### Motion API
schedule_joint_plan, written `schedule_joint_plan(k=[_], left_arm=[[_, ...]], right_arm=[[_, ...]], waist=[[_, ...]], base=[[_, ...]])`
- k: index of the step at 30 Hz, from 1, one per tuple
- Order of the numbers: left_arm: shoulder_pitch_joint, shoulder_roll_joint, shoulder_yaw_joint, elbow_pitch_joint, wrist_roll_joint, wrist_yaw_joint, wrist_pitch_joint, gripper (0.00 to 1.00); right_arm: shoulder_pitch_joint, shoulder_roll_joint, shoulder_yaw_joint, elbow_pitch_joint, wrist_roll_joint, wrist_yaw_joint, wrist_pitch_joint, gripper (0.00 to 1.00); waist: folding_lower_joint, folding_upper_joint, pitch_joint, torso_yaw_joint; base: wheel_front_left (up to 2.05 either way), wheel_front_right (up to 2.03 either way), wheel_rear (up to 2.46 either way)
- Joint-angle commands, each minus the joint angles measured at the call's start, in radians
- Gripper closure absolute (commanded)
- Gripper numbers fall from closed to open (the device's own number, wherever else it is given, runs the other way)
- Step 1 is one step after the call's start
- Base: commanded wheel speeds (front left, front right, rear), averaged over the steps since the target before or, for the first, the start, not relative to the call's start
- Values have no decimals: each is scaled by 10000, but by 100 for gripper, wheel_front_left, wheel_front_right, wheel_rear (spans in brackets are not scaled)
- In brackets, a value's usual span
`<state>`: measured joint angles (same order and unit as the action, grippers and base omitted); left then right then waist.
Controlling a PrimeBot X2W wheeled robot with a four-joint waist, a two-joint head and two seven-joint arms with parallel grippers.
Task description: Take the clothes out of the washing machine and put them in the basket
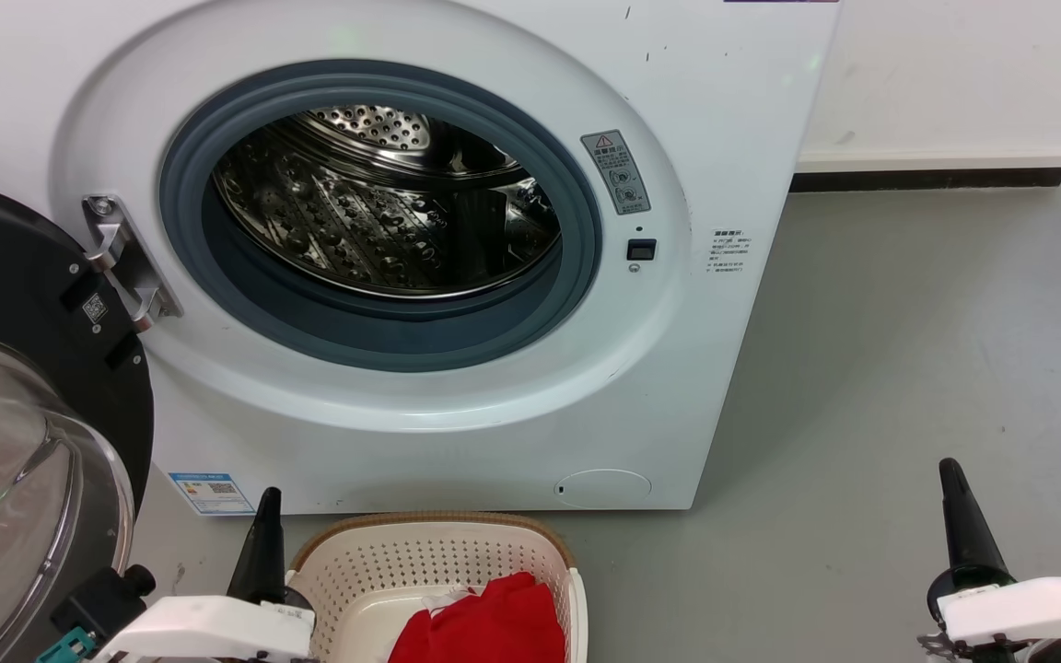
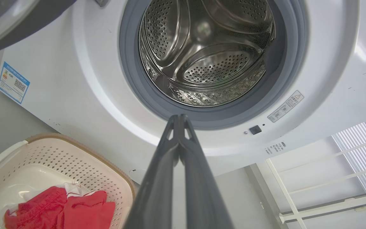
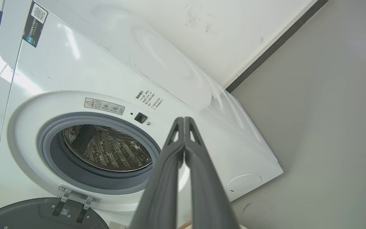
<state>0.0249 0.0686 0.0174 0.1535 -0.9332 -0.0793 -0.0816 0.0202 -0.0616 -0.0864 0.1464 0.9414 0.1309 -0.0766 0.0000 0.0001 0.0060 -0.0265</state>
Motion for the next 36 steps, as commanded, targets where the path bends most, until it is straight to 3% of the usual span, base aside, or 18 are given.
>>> schedule_joint_plan(k=[1, 36], left_arm=[[-270, 78, 63, -62, -293, -78, 72, 100], [-889, 63, 406, 486, -4059, -339, 988, 100]], right_arm=[[-272, -80, 3, -22, 281, 0, 67, 100], [-879, -81, -21, 539, 3981, -2, 1003, 100]], waist=[[0, -1, 0, 4], [0, -1, -14, 129]], base=[[0, 0, 0], [0, 0, 0]])
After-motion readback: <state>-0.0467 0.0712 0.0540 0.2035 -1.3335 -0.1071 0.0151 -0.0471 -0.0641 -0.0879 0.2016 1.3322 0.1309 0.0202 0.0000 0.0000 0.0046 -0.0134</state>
